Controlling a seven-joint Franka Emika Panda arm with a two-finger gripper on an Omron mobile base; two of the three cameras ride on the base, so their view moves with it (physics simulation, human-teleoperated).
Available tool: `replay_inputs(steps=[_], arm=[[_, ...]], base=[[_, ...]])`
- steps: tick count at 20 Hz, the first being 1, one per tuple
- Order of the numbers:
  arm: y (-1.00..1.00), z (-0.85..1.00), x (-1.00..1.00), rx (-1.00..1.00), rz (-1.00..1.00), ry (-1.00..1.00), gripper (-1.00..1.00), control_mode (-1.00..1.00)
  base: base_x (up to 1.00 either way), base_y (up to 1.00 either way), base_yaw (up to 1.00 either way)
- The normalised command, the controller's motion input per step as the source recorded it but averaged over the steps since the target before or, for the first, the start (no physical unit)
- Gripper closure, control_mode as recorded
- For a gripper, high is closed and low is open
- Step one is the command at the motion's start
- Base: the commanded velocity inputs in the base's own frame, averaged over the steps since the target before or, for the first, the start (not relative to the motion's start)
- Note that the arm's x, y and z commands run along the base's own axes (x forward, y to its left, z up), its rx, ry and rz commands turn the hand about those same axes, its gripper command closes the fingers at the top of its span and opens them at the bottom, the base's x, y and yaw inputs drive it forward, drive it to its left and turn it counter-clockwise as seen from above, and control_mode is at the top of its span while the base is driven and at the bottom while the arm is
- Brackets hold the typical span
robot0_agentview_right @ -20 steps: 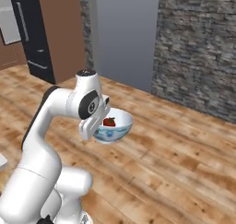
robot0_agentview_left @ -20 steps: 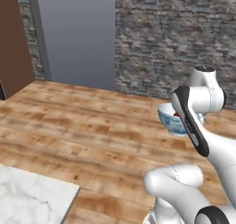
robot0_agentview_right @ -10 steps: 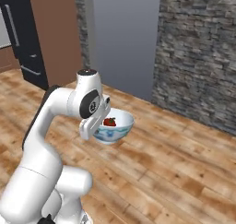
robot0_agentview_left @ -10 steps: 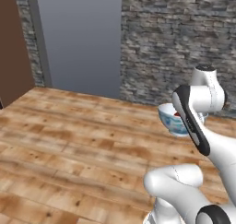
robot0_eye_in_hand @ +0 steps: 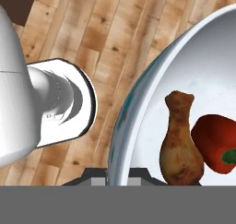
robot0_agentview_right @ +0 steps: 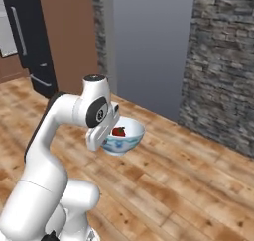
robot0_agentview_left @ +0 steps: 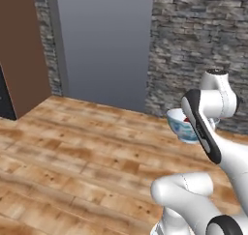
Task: Pick the chicken drumstick and bell pepper from their plates and place them in the bowl. Then put the bowl in the fridge.
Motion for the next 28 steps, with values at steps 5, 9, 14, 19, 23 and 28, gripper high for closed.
replay_inputs(steps=[5,9,14,19,23,28], arm=[[0.0,0.0,0.0,0.0,0.0,0.0,1.0,1.0],[0.0,0.0,0.0,0.0,0.0,0.0,1.0,1.0],[0.0,0.0,0.0,0.0,0.0,0.0,1.0,1.0],[0.0,0.0,0.0,0.0,0.0,0.0,1.0,1.0],[0.0,0.0,0.0,0.0,0.0,0.0,1.0,1.0],[0.0,0.0,0.0,0.0,0.0,0.0,1.0,1.0]], base=[[0.63,0.22,0.41],[0.5,0.18,0.53],[0.57,0.14,0.49],[0.69,0.13,0.39],[0.77,0.08,0.34],[0.83,0.01,0.29]])
